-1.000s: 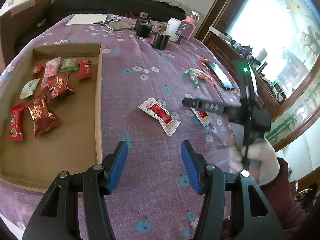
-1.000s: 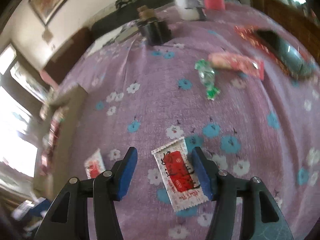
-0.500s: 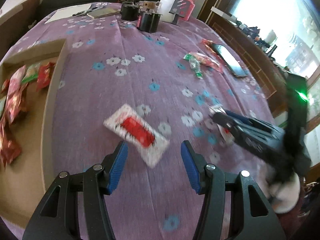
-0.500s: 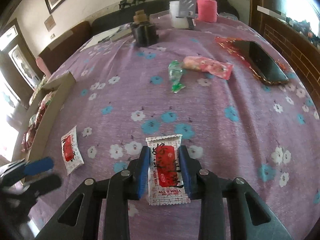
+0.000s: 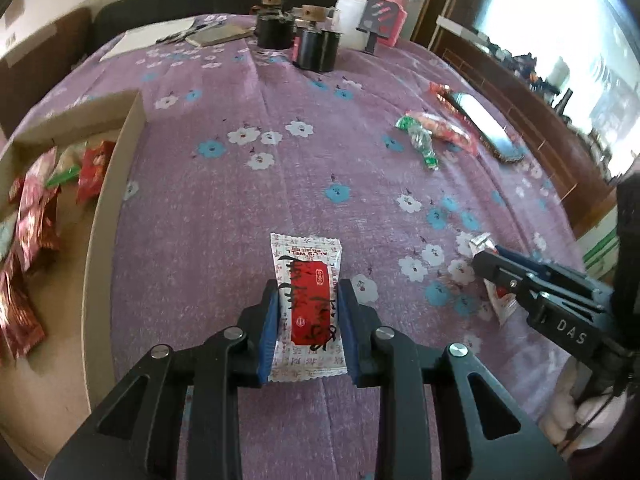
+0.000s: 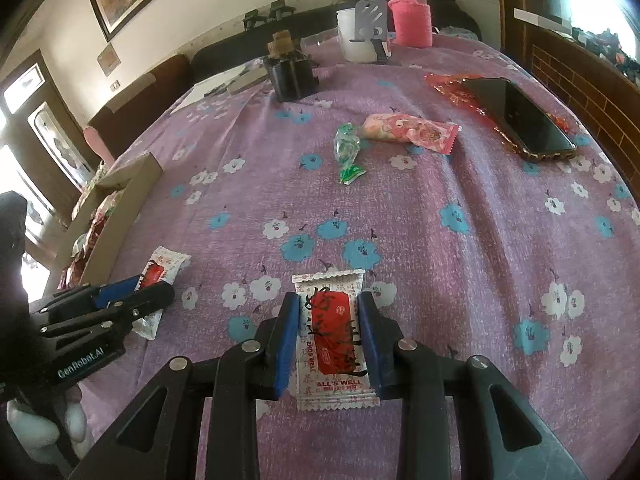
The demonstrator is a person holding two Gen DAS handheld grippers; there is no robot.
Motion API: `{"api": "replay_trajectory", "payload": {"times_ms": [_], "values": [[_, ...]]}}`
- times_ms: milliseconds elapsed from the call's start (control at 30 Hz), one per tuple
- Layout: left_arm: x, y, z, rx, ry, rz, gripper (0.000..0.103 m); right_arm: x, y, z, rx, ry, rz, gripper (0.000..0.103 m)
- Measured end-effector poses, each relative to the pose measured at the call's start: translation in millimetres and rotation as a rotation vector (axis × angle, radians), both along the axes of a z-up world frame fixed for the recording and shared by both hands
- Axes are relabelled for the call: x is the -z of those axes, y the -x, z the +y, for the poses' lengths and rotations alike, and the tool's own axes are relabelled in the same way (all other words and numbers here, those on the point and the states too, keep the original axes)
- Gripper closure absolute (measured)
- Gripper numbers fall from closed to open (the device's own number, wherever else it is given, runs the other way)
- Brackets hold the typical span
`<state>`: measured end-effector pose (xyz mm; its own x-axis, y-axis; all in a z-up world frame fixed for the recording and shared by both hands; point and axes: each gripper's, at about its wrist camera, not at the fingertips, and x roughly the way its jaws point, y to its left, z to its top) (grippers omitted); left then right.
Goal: Organize snacks
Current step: 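Carry both white-red sachets over the tray and open both grippers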
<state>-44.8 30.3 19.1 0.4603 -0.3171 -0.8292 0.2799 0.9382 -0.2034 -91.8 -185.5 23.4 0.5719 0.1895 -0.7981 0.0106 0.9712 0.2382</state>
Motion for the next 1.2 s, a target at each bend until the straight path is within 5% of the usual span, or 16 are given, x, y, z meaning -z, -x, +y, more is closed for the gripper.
{"api": "replay_trajectory", "payload": {"times_ms": [367,800,1200], "values": [[-37.7,28.7,78.2,-0.116,0.169,-0.059,0.078,-27.6,5.7,37.9,-0.095,-0.058,-0.055,0.073],[-17.3,45.1,200.1,-0.370,0.157,-0.033,0.078,-48.5,-9.8,169.8,-0.342,-0.091,-0.059,0.073],[-4.3,44.2,233.4,-0.440,0.141,-0.022,0.076,-31.5,-17.9,282.0,-0.525,-0.050,-0.011,0.073]]}}
